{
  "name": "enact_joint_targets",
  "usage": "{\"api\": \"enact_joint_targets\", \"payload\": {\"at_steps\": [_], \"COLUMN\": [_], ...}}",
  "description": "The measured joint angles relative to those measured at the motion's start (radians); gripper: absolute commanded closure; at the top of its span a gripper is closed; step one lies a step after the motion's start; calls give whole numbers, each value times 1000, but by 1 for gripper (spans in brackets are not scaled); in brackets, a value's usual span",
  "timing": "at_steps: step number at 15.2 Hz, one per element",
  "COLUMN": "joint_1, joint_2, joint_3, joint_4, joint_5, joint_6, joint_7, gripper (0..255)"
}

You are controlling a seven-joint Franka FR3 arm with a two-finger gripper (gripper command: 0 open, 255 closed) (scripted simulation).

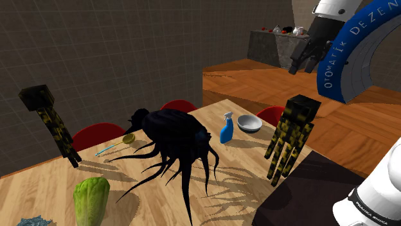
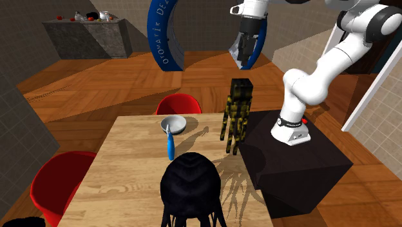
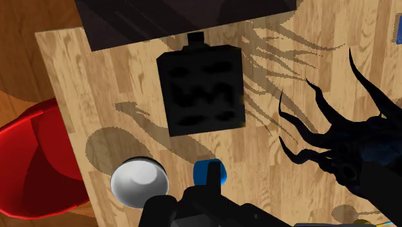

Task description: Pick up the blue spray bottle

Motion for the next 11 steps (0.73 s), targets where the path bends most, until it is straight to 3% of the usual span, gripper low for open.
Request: {"api": "enact_joint_targets", "payload": {"at_steps": [3, 11], "joint_1": [-7, -58], "joint_2": [7, 149], "joint_3": [28, 208], "joint_4": [-25, -131], "joint_5": [3, 1], "joint_6": [37, 313], "joint_7": [40, 315], "gripper": [0, 0]}}
